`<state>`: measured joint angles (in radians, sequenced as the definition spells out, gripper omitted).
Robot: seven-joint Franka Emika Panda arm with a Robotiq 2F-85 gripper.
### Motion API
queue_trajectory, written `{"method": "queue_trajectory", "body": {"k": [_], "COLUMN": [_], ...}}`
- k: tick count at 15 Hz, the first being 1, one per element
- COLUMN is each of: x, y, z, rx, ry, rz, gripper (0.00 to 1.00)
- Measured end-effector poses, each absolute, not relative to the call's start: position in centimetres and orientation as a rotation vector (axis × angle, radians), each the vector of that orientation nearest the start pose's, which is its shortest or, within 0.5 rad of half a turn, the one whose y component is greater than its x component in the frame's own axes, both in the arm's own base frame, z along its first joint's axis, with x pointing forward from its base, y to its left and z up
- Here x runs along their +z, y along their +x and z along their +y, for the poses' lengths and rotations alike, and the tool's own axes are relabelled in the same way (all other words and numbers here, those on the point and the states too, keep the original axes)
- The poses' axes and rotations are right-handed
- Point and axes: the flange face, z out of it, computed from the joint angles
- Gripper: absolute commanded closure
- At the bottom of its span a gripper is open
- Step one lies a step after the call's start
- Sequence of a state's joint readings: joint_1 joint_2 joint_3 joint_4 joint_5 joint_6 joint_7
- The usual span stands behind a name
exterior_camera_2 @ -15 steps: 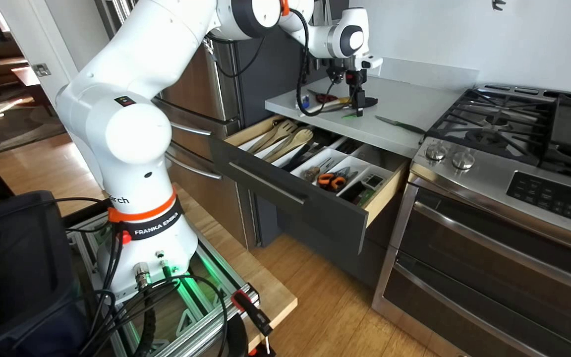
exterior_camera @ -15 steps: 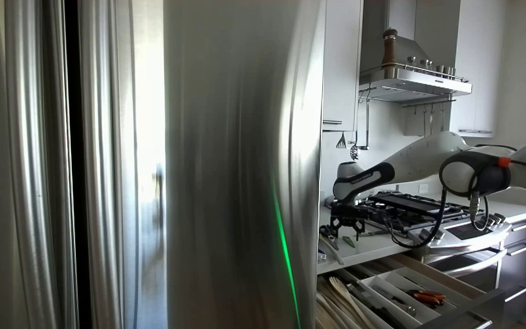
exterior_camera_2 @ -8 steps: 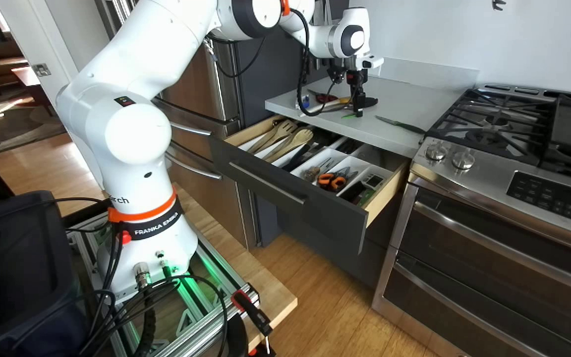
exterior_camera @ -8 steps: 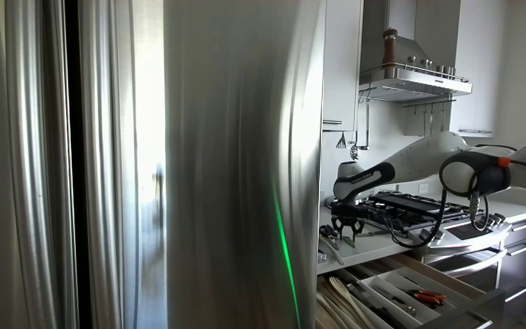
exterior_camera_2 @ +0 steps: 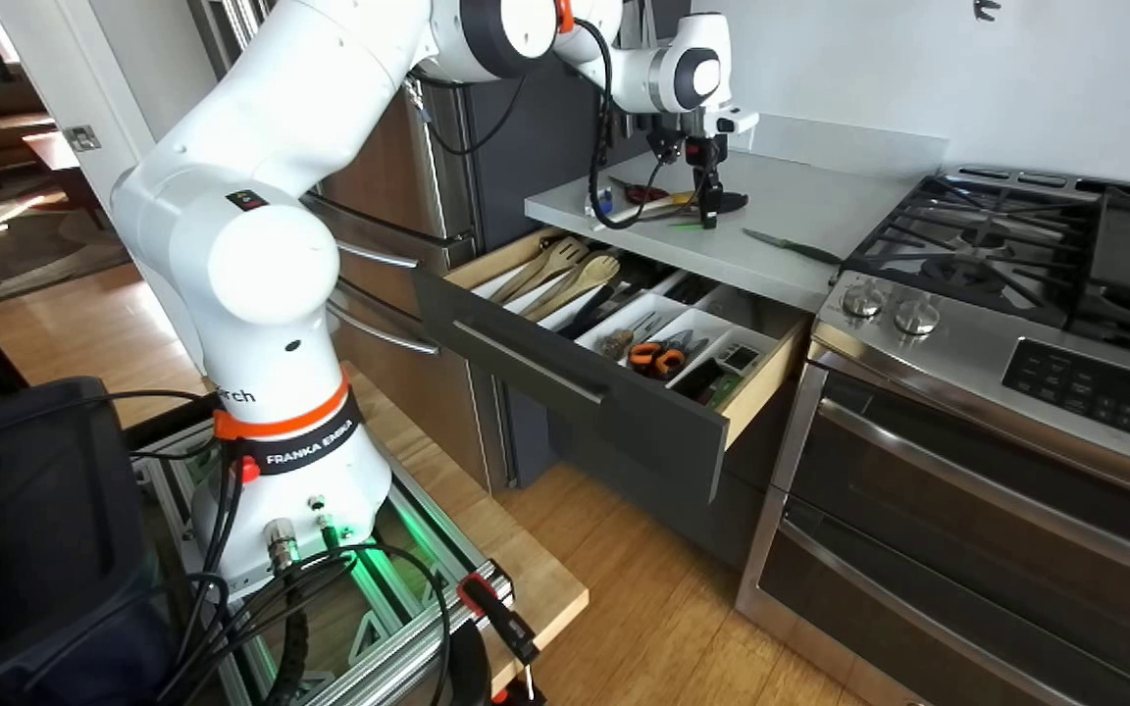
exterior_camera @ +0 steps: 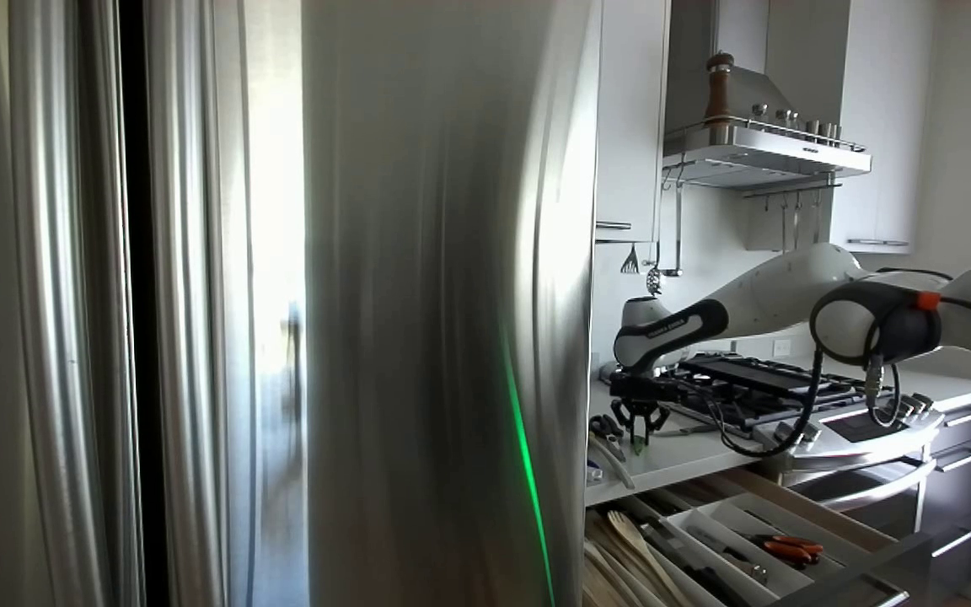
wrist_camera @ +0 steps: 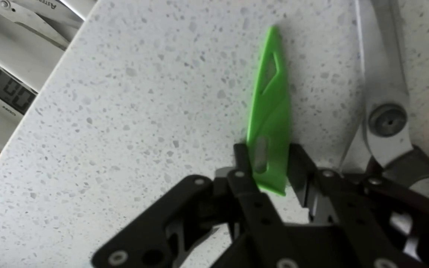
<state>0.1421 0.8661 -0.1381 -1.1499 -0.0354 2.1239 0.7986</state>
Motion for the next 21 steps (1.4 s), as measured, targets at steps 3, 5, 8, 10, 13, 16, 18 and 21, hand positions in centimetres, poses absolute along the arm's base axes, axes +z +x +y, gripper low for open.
{"method": "queue_trajectory", "body": {"k": [3,5,8,10,13,16,18,21], "x": [29.2,29.5,30.7,31.1,31.5,31.2,31.0,30.6], "y": [77.6,77.8,78.2,78.2,77.8,77.8,78.0,78.6], "z": [3.1,2.4,1.0,0.3,0.3,0.5,0.6,0.4], "rx": [-0.256,-0.268,-0.285,-0.260,-0.175,-0.121,-0.126,-0.139], "ry": [-2.999,-2.987,-2.952,-2.919,-2.835,-2.711,-2.623,-2.563], "rz": [1.145,1.163,1.206,1.274,1.456,1.662,1.776,1.829], "gripper": [0.92,0.92,0.92,0.92,0.92,0.92,0.92,0.70]}}
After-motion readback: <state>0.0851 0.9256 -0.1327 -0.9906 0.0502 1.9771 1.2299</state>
